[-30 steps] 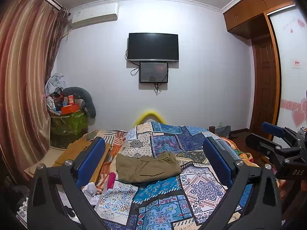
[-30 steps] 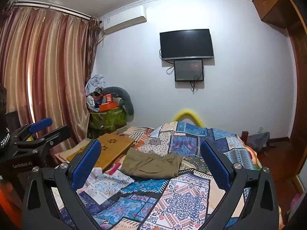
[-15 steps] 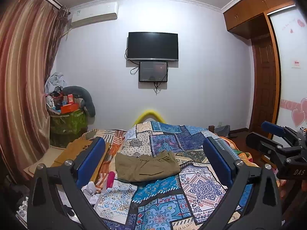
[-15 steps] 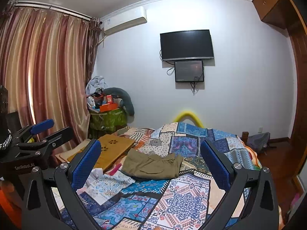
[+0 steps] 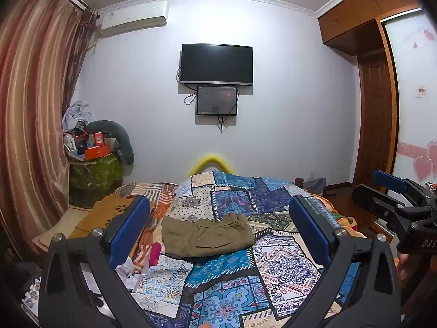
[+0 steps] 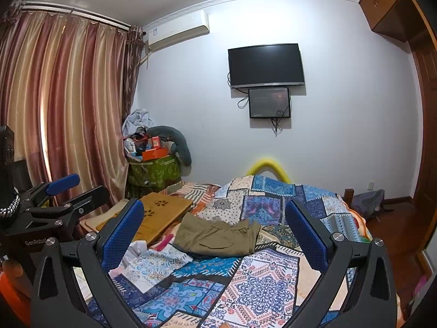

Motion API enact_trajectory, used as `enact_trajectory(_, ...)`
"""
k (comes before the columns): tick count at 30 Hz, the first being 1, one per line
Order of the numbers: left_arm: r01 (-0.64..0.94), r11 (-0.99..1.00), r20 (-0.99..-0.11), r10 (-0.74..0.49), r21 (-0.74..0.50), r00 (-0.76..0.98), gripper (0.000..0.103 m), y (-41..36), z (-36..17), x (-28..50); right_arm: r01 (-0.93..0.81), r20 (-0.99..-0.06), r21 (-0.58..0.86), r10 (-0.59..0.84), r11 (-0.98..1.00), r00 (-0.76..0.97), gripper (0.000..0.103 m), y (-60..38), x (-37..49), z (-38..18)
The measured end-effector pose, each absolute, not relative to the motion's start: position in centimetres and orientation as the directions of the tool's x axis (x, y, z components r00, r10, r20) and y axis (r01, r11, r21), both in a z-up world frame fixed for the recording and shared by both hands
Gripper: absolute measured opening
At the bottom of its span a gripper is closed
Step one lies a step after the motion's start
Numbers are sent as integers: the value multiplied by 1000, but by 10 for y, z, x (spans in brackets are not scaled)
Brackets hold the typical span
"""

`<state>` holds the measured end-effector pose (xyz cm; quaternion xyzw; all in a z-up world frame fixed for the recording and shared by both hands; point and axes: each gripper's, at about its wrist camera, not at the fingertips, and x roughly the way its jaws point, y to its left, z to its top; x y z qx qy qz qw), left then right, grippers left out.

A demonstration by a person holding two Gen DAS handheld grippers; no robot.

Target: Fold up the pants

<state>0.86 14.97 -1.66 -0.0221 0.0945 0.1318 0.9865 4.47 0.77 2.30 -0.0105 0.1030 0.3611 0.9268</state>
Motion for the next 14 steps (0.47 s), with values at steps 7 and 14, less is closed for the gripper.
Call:
enact_trajectory(7,-251,967,-199,241,-29,950,103,150,-16,8,-669,-199,54,665,741,720,103,9,44,25)
enact_trajectory(14,-248,968,-206,238,-26,949,103,150,-18,9,-669,-203,55,665,741,719,103,9,46,24)
